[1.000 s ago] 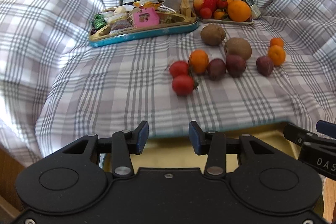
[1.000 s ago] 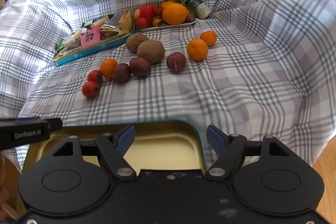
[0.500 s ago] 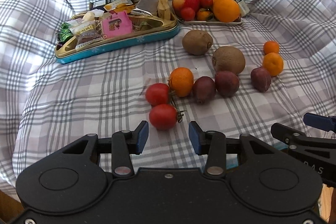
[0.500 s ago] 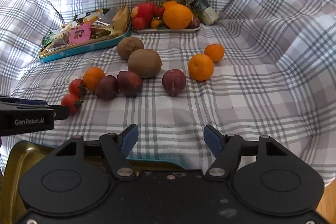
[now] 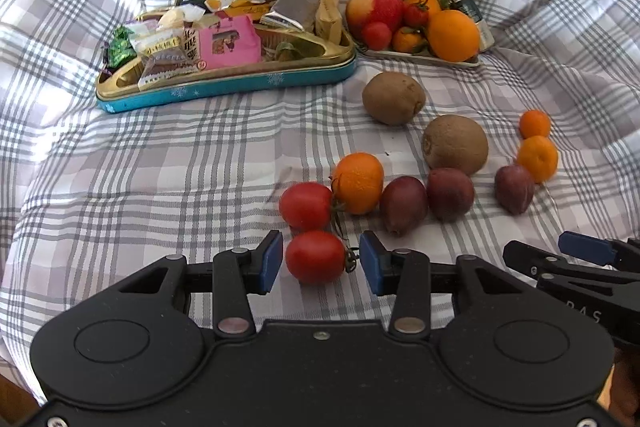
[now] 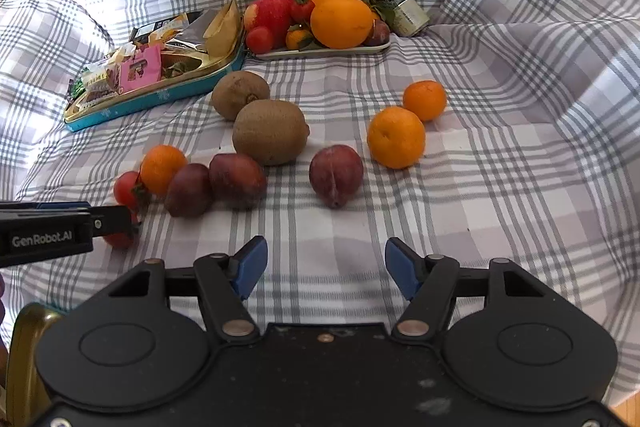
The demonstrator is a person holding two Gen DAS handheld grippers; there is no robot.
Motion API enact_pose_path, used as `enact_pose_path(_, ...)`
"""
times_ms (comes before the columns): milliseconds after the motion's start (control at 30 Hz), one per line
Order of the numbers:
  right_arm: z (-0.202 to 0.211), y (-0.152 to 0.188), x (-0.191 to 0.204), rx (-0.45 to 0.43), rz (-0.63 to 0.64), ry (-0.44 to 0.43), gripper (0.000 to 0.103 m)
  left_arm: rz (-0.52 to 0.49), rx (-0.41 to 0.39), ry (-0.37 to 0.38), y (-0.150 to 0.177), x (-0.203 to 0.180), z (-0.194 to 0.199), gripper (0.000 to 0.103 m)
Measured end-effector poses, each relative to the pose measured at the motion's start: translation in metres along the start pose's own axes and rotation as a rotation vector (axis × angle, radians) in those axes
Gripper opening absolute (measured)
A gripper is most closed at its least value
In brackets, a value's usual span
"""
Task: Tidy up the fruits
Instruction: 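Reach the left tool to a red tomato while the right tool reaches a plum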
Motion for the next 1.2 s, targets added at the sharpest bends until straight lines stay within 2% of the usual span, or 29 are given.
enact_pose_path(467,-0.031,-0.025,-0.001,-0.019,0.038,0.025,0.064,0.006,0.064,0.007,0.005,-0.004,-0.024,0.052)
enact_pose_path(700,-0.042,-0.036,-0.001,-0.041,0.065,0.048,0.062,-0.01,0.047,-0.021,0.004,-0.006,-0.028,0.052)
enact_pose_path(833,-0.046,-0.04,0.0,-0.061,0.081,0.07,0.056,-0.007,0.039,-0.022,0.004,-0.006,-0.028,0.053)
enact_pose_path(967,-0.047,-0.042,0.001,-0.076,0.092,0.073,0.055,-0.003,0.037,-0.026,0.004,-0.006,-0.028,0.053)
enact_pose_path(1100,-0.046,-0.043,0.001,-0.095,0.107,0.089,0.04,0.019,0.035,-0.016,0.004,-0.003,-0.026,0.047)
enact_pose_path(1200,-0.044,-0.042,0.0,-0.089,0.106,0.084,0.039,0.038,0.045,0.002,0.004,-0.001,-0.025,0.046)
Point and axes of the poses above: each gripper's, at about its wrist camera, not at the fingertips, and z roughly against the way its jaws point, x to its left, y to its underside, the point moved 9 cm from there along -z, roughly the way its jaws point, and after that the axes turned 9 degrees about x, right-handed, at the moved point
